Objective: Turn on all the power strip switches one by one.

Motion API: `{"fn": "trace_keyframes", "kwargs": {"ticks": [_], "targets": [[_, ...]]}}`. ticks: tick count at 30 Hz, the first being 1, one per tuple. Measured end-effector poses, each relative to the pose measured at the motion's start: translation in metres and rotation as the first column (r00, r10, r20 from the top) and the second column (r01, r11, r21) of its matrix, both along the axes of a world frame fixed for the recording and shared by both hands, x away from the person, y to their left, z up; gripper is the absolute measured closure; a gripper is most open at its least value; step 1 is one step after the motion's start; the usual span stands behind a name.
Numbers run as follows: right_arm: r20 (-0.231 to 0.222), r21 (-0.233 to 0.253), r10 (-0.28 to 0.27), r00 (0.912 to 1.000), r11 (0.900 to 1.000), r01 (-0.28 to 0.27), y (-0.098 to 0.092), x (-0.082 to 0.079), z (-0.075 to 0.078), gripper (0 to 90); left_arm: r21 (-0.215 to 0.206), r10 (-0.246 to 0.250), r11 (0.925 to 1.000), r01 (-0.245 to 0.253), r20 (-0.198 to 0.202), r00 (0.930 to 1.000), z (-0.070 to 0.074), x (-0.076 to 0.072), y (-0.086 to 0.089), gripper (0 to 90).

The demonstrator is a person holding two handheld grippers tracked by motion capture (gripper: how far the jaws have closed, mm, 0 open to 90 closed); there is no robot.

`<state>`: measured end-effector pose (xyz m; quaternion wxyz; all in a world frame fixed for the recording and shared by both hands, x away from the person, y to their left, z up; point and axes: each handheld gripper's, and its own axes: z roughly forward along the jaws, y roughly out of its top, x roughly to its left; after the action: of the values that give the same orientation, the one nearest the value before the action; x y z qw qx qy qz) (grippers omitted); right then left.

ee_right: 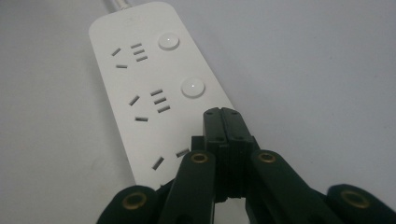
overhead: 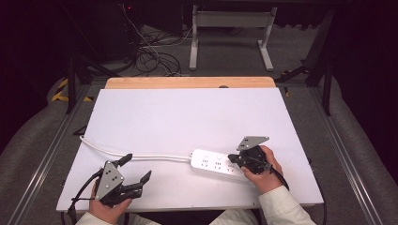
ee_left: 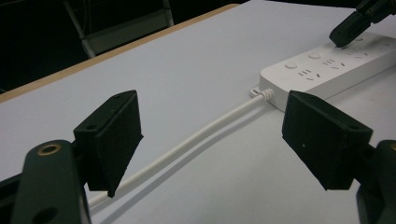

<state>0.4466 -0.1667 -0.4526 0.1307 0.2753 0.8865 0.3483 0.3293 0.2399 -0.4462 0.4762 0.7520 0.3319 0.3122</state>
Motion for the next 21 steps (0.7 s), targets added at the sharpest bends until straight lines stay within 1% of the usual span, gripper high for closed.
{"fn": "trace_keyframes", "kwargs": {"ticks": [3,7,11,12,14,15,17,21], "targets": [[-0.005,-0.01,-0.001,1.0,1.0,0.001,0.0006,-0.0001,0.0006,90.0,0.0,-0.001,1.0,0.001,-0.002,1.0,-0.0002,0.0002,-0.0002,20.1],[-0.011,-0.001,-0.01,0.9999,1.0,0.01,0.0003,0.0,-0.0003,90.0,0.01,-0.003,1.0,0.002,0.004,1.0,0.0002,0.0,0.0002,20.0],[-0.008,-0.012,-0.019,0.9998,1.0,0.019,0.0015,-0.0007,-0.0004,90.0,0.009,-0.002,1.0,0.002,0.004,1.0,0.0001,0.0001,0.0002,20.1],[-0.011,-0.012,-0.019,0.9998,1.0,0.019,0.0017,-0.0007,-0.0005,90.0,0.002,-0.002,1.0,0.002,0.0,1.0,-0.0003,0.0001,-0.0003,20.0],[-0.017,-0.007,-0.016,0.9997,1.0,0.016,0.0011,-0.0001,-0.0009,90.0,0.003,-0.002,1.0,0.002,0.0,1.0,-0.0002,0.0,-0.0002,20.1],[-0.02,-0.003,-0.017,0.9997,1.0,0.017,0.0012,0.0002,-0.0013,90.0,0.009,-0.002,1.0,0.002,0.004,1.0,0.0001,0.0001,0.0002,20.0],[-0.022,-0.012,-0.021,0.9996,1.0,0.02,0.002,0.0,-0.0011,90.0,0.01,-0.002,0.9999,0.002,0.005,1.0,0.0001,-0.0001,0.0001,20.1],[-0.031,-0.008,-0.032,0.999,0.999,0.032,0.0021,0.0005,-0.0016,90.0,0.012,-0.001,0.9999,0.001,0.005,1.0,0.0,0.0001,0.0,20.1]]}}
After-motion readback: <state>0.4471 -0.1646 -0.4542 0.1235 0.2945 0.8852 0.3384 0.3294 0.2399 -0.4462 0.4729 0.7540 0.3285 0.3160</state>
